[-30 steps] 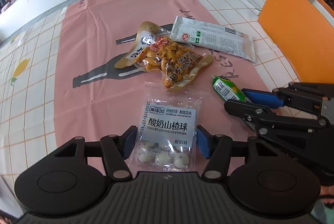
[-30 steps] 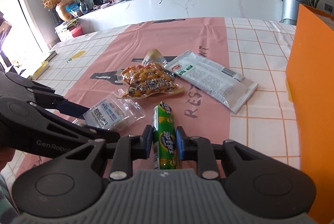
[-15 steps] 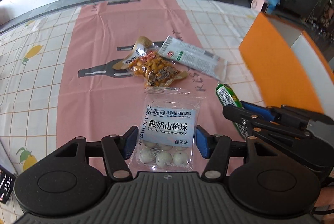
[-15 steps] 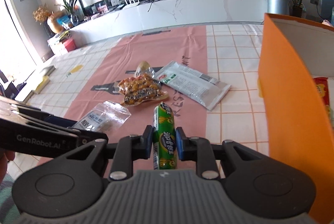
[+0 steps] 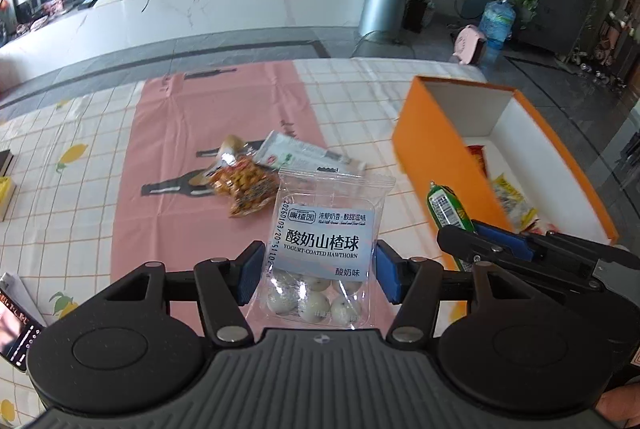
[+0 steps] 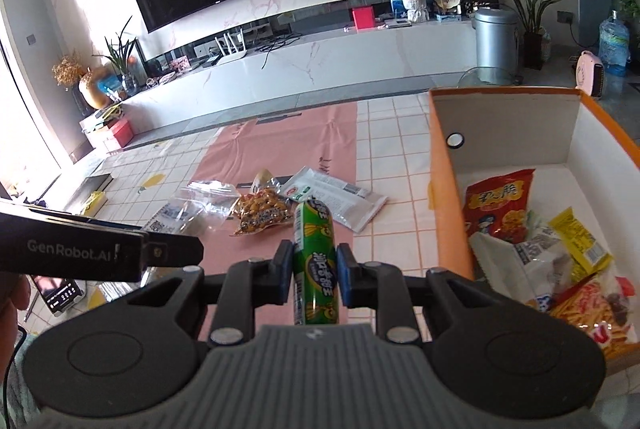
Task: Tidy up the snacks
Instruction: 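Carry both items into the orange box and open both tools to release them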
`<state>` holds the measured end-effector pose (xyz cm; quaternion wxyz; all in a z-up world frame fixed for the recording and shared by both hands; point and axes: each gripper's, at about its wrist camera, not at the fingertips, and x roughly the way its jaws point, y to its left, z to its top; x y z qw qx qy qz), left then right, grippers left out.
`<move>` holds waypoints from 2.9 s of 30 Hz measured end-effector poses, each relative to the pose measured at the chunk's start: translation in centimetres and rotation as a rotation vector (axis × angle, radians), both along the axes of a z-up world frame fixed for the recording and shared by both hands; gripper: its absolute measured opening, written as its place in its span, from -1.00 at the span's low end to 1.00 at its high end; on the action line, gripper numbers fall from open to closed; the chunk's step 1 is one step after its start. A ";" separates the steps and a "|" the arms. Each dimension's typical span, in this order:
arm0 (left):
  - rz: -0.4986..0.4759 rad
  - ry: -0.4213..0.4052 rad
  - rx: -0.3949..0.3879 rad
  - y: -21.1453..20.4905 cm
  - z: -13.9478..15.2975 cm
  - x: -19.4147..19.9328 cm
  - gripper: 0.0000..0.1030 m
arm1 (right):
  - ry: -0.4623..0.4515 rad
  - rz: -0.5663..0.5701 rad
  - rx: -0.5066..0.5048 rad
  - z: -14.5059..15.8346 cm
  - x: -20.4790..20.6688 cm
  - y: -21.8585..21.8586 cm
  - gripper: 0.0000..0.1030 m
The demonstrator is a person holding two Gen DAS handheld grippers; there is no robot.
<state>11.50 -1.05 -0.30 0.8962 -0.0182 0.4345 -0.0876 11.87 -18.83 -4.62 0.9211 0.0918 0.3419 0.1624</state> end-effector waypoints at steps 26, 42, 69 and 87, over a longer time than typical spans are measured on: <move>-0.373 0.126 -0.105 -18.9 0.6 8.5 0.29 | 0.167 -0.075 -0.102 3.5 3.2 -20.5 -0.62; -0.369 0.305 0.041 -23.2 -6.1 16.7 0.29 | 0.294 0.086 -0.316 -2.3 12.5 -18.9 -0.62; -0.443 0.287 0.013 -21.6 -7.2 17.4 0.51 | 0.289 0.132 -0.502 -5.3 15.3 -15.3 -0.61; -0.348 0.168 -0.008 -15.7 -2.1 14.4 0.52 | 0.359 0.021 -0.509 -6.1 18.0 -14.6 -0.61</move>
